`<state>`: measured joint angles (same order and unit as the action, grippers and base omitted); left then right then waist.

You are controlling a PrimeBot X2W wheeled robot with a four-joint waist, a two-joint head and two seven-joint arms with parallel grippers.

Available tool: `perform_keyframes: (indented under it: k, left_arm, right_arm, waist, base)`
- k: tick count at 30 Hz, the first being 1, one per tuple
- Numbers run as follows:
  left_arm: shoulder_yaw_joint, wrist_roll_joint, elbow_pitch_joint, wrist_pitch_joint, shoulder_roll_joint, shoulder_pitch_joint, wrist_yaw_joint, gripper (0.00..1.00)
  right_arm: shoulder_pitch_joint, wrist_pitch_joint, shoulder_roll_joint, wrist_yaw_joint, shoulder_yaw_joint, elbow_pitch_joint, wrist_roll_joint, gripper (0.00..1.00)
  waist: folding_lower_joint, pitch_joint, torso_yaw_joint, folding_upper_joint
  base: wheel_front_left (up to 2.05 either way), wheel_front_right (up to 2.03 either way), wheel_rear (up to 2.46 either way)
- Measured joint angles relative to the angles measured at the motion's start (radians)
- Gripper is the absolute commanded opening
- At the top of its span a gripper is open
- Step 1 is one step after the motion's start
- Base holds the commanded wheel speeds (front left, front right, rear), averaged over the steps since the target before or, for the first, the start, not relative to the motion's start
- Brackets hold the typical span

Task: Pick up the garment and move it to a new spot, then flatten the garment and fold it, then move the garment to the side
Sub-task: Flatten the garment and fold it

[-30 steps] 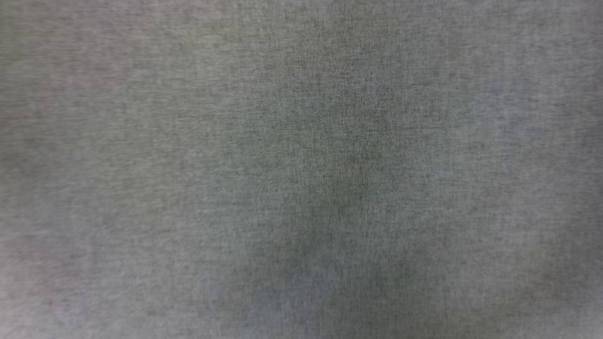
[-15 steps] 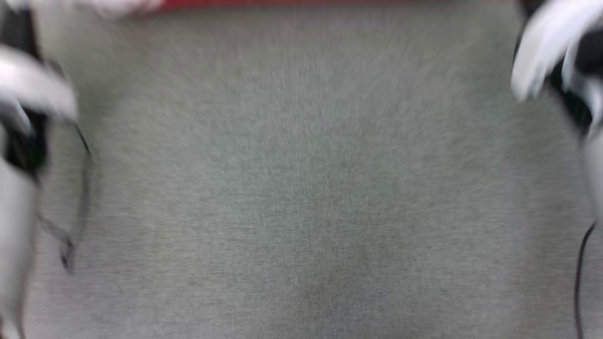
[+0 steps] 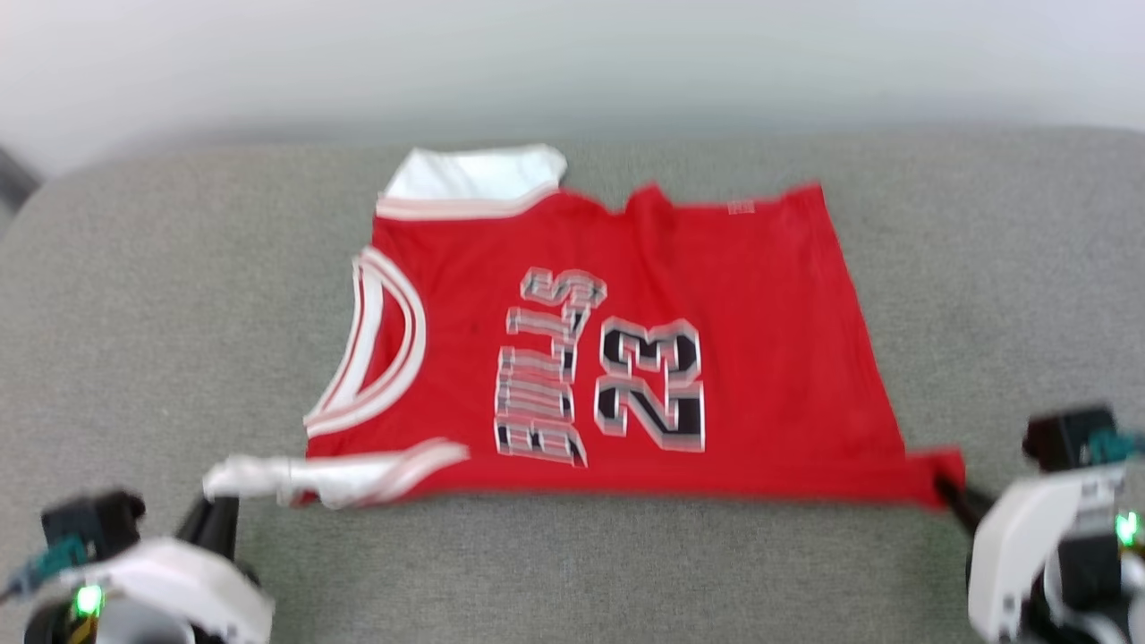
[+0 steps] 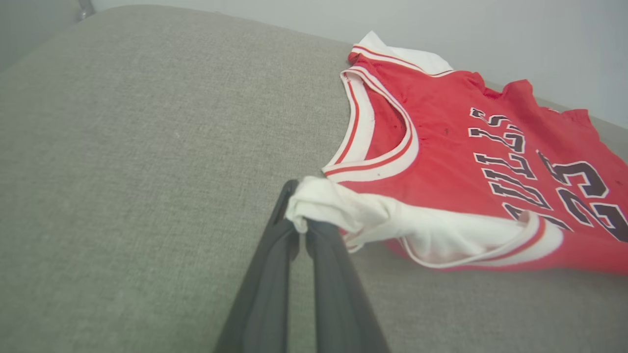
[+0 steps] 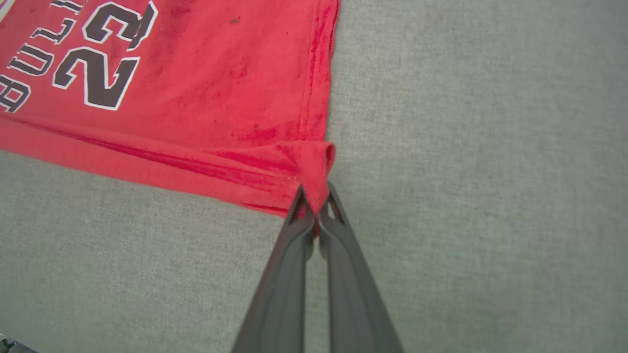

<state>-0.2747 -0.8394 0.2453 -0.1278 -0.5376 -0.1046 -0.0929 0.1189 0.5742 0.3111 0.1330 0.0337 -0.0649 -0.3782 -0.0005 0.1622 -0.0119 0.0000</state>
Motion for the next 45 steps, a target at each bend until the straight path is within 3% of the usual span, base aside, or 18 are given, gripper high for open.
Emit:
perform_keyframes:
  k: [8,13,20,29,30,31,32,33,34,35,36,41,45]
  left_arm:
    - [0.007,-0.044,-0.275,0.109,-0.041,0.273,-0.137,0.00]
    - [0.011,-0.031,-0.370,0.132,-0.065,0.280,-0.164,0.00]
    - [-0.007,-0.006,-0.355,0.150,-0.066,0.108,-0.135,0.00]
    - [-0.075,0.001,-0.193,0.182,-0.012,-0.117,-0.039,0.00]
    - [-0.083,-0.002,-0.170,0.186,-0.004,-0.129,-0.029,0.00]
    - [-0.090,-0.003,-0.149,0.186,0.006,-0.142,-0.020,0.00]
    - [-0.094,-0.006,-0.125,0.187,0.014,-0.152,-0.013,0.15]
    - [-0.101,-0.011,-0.106,0.189,0.022,-0.161,-0.006,0.38]
    - [-0.104,-0.016,-0.086,0.190,0.030,-0.168,0.001,0.58]
    - [-0.104,-0.017,-0.068,0.184,0.037,-0.172,0.007,0.91]
    - [-0.106,-0.017,-0.050,0.176,0.041,-0.176,0.015,1.00]
    - [-0.101,-0.018,-0.011,0.150,0.043,-0.182,0.024,1.00]
    - [-0.083,-0.021,-0.026,0.153,0.009,-0.166,0.018,1.00]
  right_arm:
    - [-0.259,0.114,-0.087,-0.001,-0.088,0.187,0.036,0.00]
    - [-0.242,0.121,-0.103,-0.001,-0.103,0.213,0.052,0.00]
    - [-0.064,0.082,-0.092,-0.002,-0.064,0.134,0.071,0.00]
    - [0.147,0.003,-0.075,-0.002,0.029,-0.060,0.089,0.00]
    - [0.156,-0.015,-0.076,-0.002,0.035,-0.080,0.093,0.08]
    - [0.165,-0.029,-0.077,-0.002,0.039,-0.103,0.093,0.35]
    - [0.171,-0.044,-0.076,-0.002,0.044,-0.123,0.099,0.89]
    - [0.176,-0.063,-0.075,-0.002,0.048,-0.137,0.099,1.00]
    - [0.179,-0.080,-0.075,-0.002,0.054,-0.151,0.097,1.00]
    - [0.182,-0.097,-0.075,-0.002,0.061,-0.162,0.097,1.00]
    - [0.183,-0.124,-0.075,-0.002,0.065,-0.169,0.093,1.00]
    - [0.147,-0.253,-0.076,-0.002,0.051,-0.173,0.083,1.00]
    - [0.098,-0.376,-0.093,-0.002,0.020,-0.117,0.104,1.00]
  waist:
    - [0.0000,-0.055,0.002,0.0000]
    - [0.0001,-0.050,0.002,0.0001]
    - [0.0004,0.002,0.004,0.0000]
    - [0.0007,0.137,0.017,0.0000]
    - [0.0007,0.147,0.018,0.0000]
    - [0.0007,0.156,0.020,0.0001]
    - [0.0007,0.163,0.022,0.0001]
    - [0.0006,0.166,0.024,0.0000]
    - [0.0006,0.168,0.026,0.0000]
    - [0.0006,0.167,0.026,0.0000]
    - [0.0007,0.164,0.026,0.0000]
    - [0.0007,0.124,0.022,0.0000]
    - [0.0006,0.076,0.014,0.0000]
  base:
    - [0.00,0.00,0.00]
    - [0.00,0.00,0.00]
    - [0.00,0.00,0.00]
    - [0.00,0.00,0.00]
    - [0.00,0.00,0.00]
    - [0.00,0.00,0.00]
    - [0.00,0.00,0.00]
    - [0.00,0.00,0.00]
    - [0.00,0.00,0.00]
    - [0.00,0.00,0.00]
    - [0.00,0.00,0.00]
    - [0.00,0.00,0.00]
    - [0.00,0.00,0.00]
